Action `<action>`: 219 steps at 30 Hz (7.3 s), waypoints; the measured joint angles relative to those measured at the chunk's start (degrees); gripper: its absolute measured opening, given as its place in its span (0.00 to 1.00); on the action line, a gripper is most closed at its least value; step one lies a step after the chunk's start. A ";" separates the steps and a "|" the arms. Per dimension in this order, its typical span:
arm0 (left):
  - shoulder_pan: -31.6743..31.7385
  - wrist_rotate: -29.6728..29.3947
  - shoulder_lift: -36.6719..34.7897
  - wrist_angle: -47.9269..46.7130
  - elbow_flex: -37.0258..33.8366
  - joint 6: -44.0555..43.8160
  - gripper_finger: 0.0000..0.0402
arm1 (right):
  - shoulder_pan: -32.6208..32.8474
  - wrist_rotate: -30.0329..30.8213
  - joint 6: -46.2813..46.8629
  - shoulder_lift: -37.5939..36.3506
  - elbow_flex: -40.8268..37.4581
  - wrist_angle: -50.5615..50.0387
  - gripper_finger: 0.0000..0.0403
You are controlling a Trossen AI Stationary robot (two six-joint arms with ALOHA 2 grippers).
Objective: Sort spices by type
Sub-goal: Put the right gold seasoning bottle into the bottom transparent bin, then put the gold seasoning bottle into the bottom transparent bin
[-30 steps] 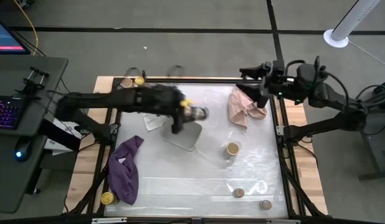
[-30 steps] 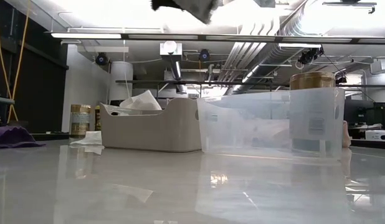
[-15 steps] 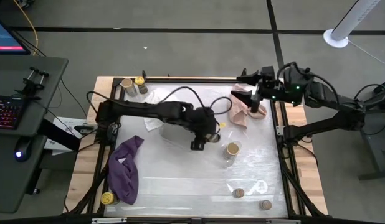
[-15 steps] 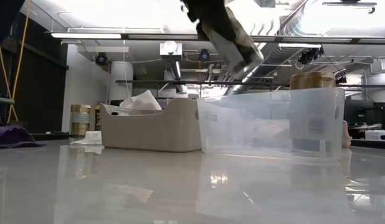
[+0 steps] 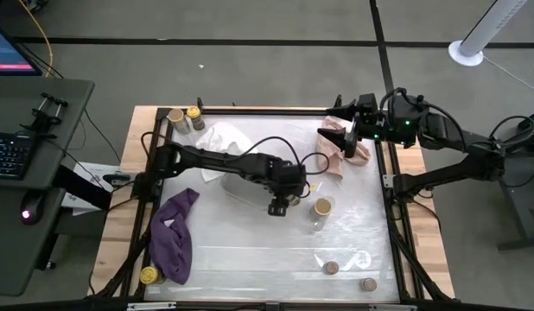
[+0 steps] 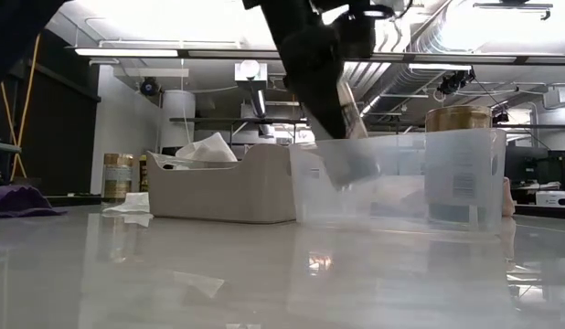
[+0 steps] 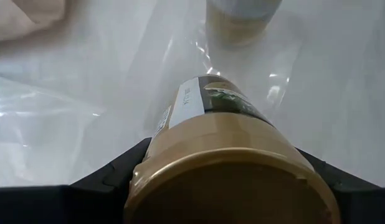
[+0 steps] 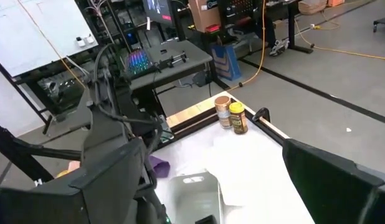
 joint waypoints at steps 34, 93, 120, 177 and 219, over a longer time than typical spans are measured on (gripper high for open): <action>1.74 4.32 -0.02 -2.32 10.07 1.95 0.81 | 0.00 -0.03 1.18 0.01 0.00 -0.52 0.94; -1.49 -7.11 -12.44 13.39 -20.27 17.52 0.00 | 0.07 -0.27 2.75 0.06 -0.02 -7.38 0.94; -2.84 -5.87 -8.90 21.94 -20.31 15.92 0.00 | 0.04 -0.12 2.75 0.06 -0.02 -7.02 0.94; 53.04 -15.75 -44.02 -12.91 -35.15 -23.17 0.64 | 0.00 2.09 1.15 0.06 -0.02 -6.97 0.94; 52.42 -42.77 -51.12 14.98 -62.24 -59.54 0.00 | 0.00 1.89 1.13 0.06 -0.02 -11.00 0.94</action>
